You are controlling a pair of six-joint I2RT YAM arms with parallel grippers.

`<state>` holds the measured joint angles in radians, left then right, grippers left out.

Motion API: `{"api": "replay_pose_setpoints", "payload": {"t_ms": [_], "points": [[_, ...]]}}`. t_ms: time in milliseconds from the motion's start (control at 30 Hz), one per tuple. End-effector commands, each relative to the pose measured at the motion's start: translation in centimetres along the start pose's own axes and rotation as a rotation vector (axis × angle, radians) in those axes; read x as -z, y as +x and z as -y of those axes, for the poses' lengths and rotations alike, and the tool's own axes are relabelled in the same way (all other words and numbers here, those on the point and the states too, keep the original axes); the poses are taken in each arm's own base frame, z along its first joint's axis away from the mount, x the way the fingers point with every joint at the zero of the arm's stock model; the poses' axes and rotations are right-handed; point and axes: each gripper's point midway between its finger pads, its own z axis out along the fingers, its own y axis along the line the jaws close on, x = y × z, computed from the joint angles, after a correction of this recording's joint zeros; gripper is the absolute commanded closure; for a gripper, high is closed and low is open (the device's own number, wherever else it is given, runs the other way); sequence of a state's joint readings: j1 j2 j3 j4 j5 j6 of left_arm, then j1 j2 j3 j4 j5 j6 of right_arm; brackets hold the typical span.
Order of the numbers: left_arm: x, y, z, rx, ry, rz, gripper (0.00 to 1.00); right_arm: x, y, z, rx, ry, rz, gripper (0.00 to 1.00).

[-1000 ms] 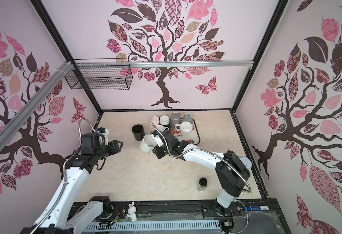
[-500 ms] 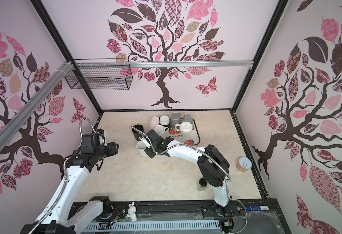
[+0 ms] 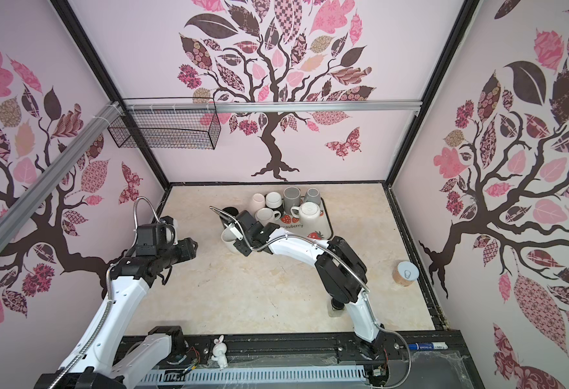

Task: Turn the mug right side up
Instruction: 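Lower the mug upright beside the black mug while the left arm withdraws, then open the right gripper and lift it off the mug handle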

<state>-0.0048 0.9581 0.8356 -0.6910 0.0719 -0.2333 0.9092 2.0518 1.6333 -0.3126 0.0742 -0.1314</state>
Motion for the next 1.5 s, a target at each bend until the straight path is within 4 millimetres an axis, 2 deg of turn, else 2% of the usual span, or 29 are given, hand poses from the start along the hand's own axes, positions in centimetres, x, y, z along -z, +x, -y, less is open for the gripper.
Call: {"api": "replay_pose_setpoints", "payload": {"t_ms": [0,267,400,533,800,1100,1133,1233,1300,1467], "points": [[-0.1,0.6,-0.3,-0.016,-0.013,-0.01,0.4,-0.6,-2.7,-0.5,0.003,-0.03,0.093,1.0],[0.0,0.6,-0.2,-0.027,-0.016,-0.004,0.4,-0.8,-3.0,-2.0,-0.031,-0.116,0.135,1.0],[0.1,0.7,-0.3,-0.031,-0.019,-0.004,0.4,-0.7,-2.6,-2.3,-0.037,-0.127,0.151,1.0],[0.1,0.6,-0.3,-0.032,-0.021,0.0,0.4,-1.4,-2.0,-2.4,-0.04,-0.129,0.162,1.0],[0.0,0.7,-0.3,-0.03,-0.023,-0.005,0.4,-2.7,-2.0,-1.9,-0.042,-0.096,0.199,1.0],[-0.2,0.8,-0.2,-0.035,-0.02,-0.013,0.4,-4.4,-2.1,-1.1,0.036,-0.034,0.175,1.0],[-0.2,0.9,-0.2,-0.035,-0.02,-0.016,0.4,-4.7,-1.9,-0.9,0.043,-0.024,0.165,0.98],[-0.3,0.9,0.0,-0.038,-0.01,-0.017,0.4,-5.1,-1.7,-0.6,0.061,0.003,0.157,0.85],[-0.5,1.0,0.5,-0.044,0.018,-0.023,0.4,-5.0,-1.9,-0.2,0.069,0.024,0.159,0.83],[-0.6,1.1,1.3,-0.055,0.068,-0.018,0.4,-3.5,-2.9,0.4,0.067,0.051,0.172,0.71]]}}
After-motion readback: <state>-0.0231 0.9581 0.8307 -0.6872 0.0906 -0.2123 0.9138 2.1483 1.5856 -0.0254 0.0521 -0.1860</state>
